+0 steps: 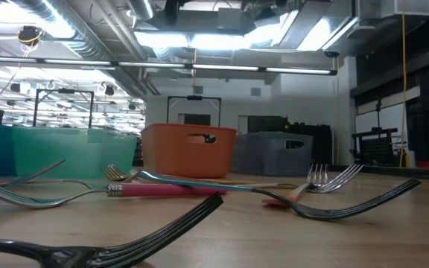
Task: Sort silverware by color (type)
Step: Put the blue fork into the black bin
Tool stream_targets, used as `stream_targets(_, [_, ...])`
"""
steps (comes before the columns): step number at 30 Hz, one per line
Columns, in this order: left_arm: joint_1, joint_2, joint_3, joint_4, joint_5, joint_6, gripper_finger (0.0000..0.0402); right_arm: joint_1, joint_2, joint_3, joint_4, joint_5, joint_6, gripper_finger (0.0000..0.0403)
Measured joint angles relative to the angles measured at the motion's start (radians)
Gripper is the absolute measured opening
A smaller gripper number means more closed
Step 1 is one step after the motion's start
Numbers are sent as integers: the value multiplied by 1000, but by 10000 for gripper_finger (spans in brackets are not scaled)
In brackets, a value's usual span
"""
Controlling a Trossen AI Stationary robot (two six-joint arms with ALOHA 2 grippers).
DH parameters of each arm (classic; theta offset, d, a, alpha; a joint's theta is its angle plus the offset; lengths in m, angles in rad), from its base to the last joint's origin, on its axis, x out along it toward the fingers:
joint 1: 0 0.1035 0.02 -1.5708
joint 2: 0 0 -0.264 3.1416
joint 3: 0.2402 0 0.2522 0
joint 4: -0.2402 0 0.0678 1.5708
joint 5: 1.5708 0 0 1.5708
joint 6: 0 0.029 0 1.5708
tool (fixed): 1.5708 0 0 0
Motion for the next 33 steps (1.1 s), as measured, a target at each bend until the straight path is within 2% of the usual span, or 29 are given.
stream_targets(6, [-14, 0, 0, 13, 0, 6, 1, 0, 0, 0, 51, -88, -26, 111])
stream_targets(30, [-14, 0, 0, -6, -1, 6, 3, 0, 60, 0, 124, -98, -26, 110])
stream_targets(33, [-14, 0, 0, -11, 0, 7, 3, 0, 60, 0, 123, -98, -26, 97])
